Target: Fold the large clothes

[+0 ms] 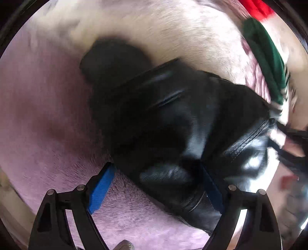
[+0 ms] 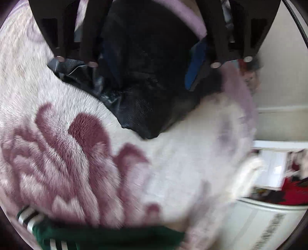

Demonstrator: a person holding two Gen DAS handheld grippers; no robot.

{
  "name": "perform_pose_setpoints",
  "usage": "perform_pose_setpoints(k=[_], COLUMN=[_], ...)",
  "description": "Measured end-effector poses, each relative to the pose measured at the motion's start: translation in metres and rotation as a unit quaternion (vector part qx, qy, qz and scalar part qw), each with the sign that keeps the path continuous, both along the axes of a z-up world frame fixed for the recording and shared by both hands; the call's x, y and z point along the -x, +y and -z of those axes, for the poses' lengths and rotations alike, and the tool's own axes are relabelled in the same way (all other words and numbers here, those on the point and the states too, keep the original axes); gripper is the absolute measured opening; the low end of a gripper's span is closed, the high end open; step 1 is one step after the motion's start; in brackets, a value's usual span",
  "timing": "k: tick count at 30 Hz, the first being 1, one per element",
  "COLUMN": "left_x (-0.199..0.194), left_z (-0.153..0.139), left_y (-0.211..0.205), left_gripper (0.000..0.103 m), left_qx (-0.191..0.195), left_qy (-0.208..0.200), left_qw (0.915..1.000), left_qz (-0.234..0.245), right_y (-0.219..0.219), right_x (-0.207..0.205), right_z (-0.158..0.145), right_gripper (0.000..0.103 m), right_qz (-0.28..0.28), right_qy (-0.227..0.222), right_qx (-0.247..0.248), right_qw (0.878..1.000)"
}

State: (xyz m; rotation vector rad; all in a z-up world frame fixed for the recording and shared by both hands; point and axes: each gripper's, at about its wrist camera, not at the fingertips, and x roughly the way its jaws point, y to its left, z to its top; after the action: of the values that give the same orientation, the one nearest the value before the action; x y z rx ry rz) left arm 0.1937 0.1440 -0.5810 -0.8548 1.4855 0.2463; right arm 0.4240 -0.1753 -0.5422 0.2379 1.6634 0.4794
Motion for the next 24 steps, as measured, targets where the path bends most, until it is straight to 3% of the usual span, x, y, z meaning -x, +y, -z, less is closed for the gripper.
perform_pose_setpoints(k=[4,9,12,14,16,17,20,24], left_x=[0.006,0.024,0.022,0.017,0.011,0.009,0.006,0.032], left_z=[0.007,-0.030,-0.019,0.003,0.011,0.007,-0.014,-0.010], left_y=[0.008,0.020,0.032,0.040,0.044,0.045,0.045,0.065], left_gripper=[0.089,0.088,0.088,0.086,0.075,0.050,0.025,0.022], left_qx=[0.036,-0.002,0.004,0.052,0.059,0.053,0.025,0.049], left_qy=[0.002,-0.024,-0.017,-0.012,-0.029,-0.045,-0.084,-0.096], left_qw=[0.9990,0.9983,0.9965,0.9924,0.9894,0.9893,0.9889,0.9841], left_qz=[-0.028,-0.053,-0.082,-0.111,-0.130,-0.129,-0.120,-0.141], right_y=[0.011,0.025,0.002,-0.026,-0.057,-0.068,-0.111,-0.134], right_x=[-0.009,0.000,0.013,0.024,0.038,0.042,0.061,0.074], right_z=[0.021,-0.007,-0.034,-0.043,-0.044,-0.036,-0.023,0.018], right_gripper=[0.062,0.065,0.075,0.079,0.079,0.079,0.079,0.079], right_qz=[-0.018,-0.072,-0.044,-0.002,0.030,0.039,0.085,0.140], right_qy=[0.021,0.008,-0.003,-0.016,-0.031,-0.033,-0.008,0.032], right_qx=[0.036,0.037,0.025,0.021,0.021,0.022,0.022,-0.046], right_qw=[0.999,0.997,0.999,1.000,0.999,0.998,0.996,0.989])
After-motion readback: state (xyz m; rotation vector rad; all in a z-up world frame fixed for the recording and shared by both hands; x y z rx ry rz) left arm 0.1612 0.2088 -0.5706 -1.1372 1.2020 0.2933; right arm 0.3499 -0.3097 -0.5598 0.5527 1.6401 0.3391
